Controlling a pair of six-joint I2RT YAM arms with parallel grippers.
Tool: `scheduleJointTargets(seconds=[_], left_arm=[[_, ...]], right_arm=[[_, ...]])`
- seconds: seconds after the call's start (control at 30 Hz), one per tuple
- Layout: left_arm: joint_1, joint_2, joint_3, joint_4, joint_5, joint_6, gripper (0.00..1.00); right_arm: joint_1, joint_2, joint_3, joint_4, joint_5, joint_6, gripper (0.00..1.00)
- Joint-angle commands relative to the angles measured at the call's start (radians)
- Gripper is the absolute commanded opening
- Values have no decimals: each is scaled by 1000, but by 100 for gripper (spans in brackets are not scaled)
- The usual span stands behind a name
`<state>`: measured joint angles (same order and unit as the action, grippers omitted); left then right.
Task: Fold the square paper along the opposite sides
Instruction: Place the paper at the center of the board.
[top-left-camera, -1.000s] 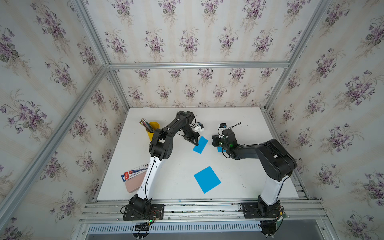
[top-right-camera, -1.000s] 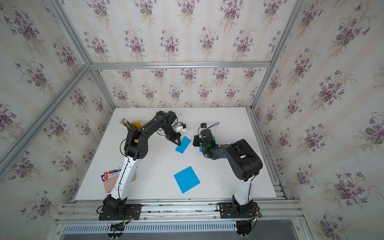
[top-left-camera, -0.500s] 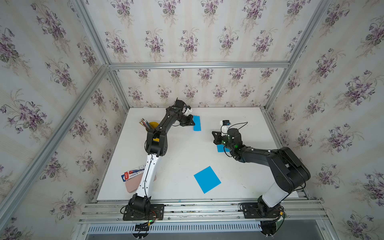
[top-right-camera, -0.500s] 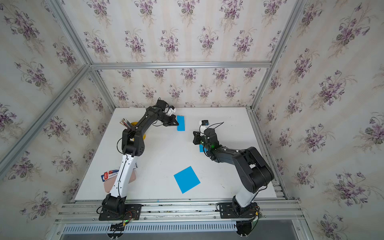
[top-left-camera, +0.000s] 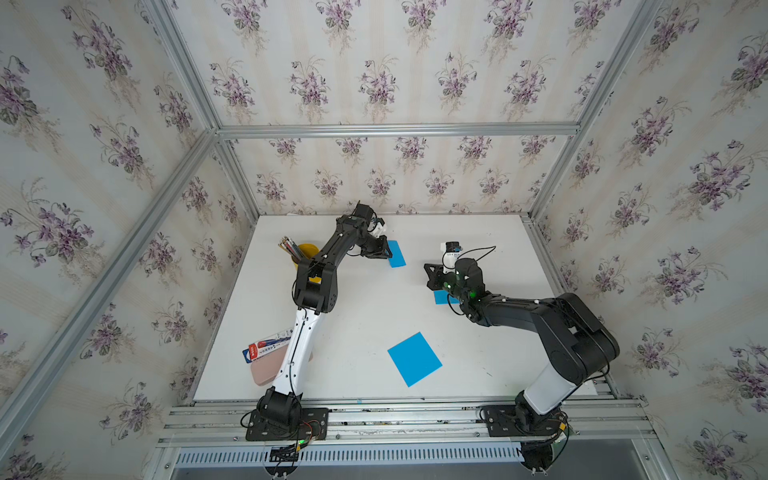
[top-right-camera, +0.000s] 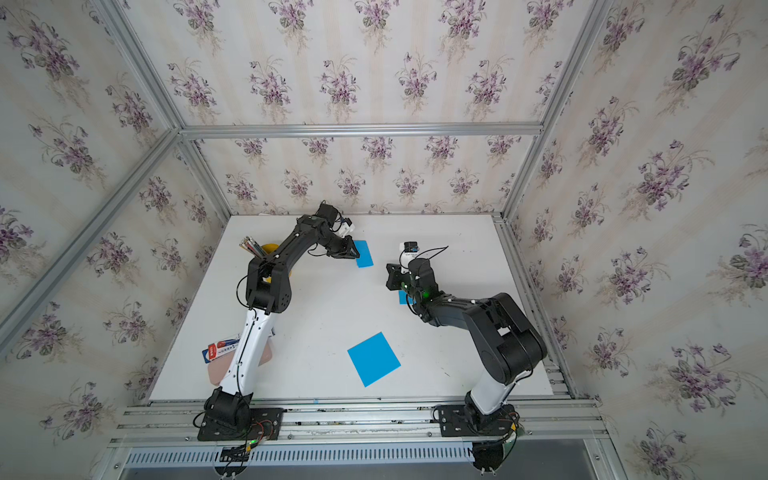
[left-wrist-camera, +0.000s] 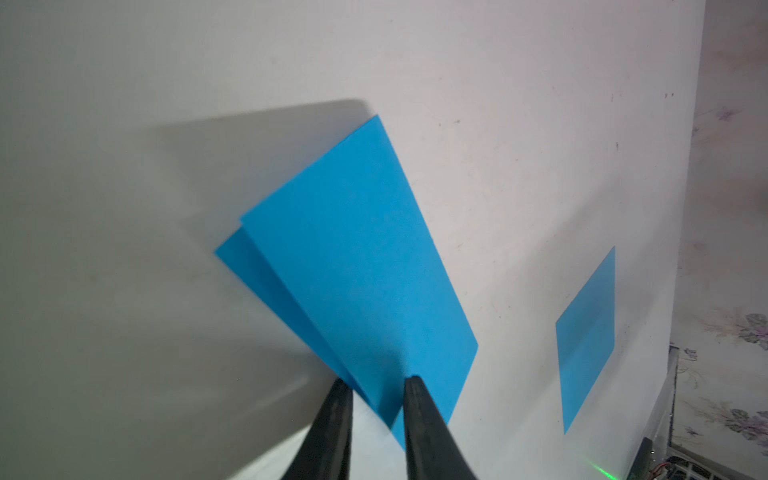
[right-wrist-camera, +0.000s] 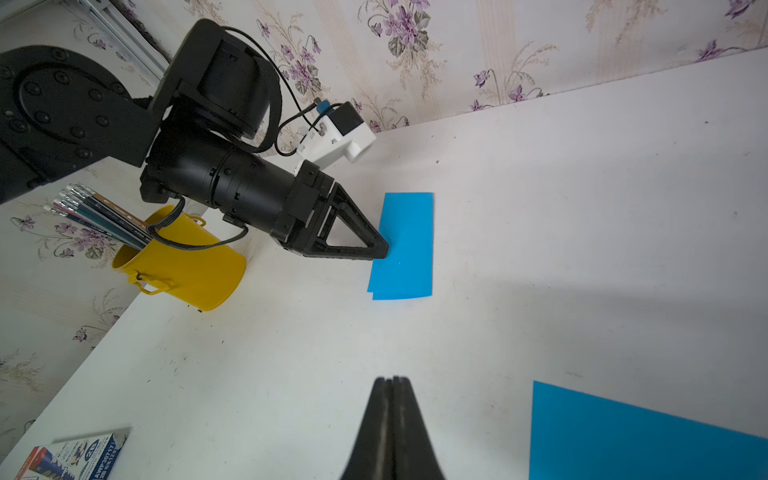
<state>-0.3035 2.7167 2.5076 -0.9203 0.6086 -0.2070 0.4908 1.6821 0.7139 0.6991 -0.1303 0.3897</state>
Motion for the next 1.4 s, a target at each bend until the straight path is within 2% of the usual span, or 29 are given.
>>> scheduleJointTargets(seconds=[0.0,0.07,0.2,0.33,0.37,0.5,0.73,0.87,1.03,1.1,1.23,1.3,1.37], left_arm=[[-17,4,-2,-91,-139,99,40],[-23,0,-2,-100,-187,129,47],[-23,-11,-8,-105,-245,153,52],[-25,-52,-37,-67,-245,160,55],[-26,-64,-46,-53,-245,162,59],[-38,-95,-75,7,-245,161,66],[-47,-54,-15,38,-227,128,69],[-51,-111,-79,116,-207,109,71],[-53,-172,-112,161,-240,103,72],[-57,-201,-126,158,-287,96,73],[-80,-331,-243,168,-360,57,75],[-104,-412,-327,175,-404,23,76],[-127,-477,-396,171,-422,-16,76]], right_arm=[[0,-1,3,26,-11,3,0],[0,-6,1,25,-10,0,0],[0,-15,-4,19,-6,-6,0],[0,-16,-2,17,-8,-5,0],[0,-15,-2,18,-9,-5,0],[1,-18,-3,15,-9,-3,0],[2,-37,-8,2,-2,-6,0],[2,-44,-8,-5,0,-10,0],[2,-43,8,-41,8,-26,0],[0,-54,50,-156,61,-57,1],[-24,-41,188,-528,193,-106,8],[-57,-22,215,-644,202,-97,13],[-106,-6,215,-697,154,-76,19]])
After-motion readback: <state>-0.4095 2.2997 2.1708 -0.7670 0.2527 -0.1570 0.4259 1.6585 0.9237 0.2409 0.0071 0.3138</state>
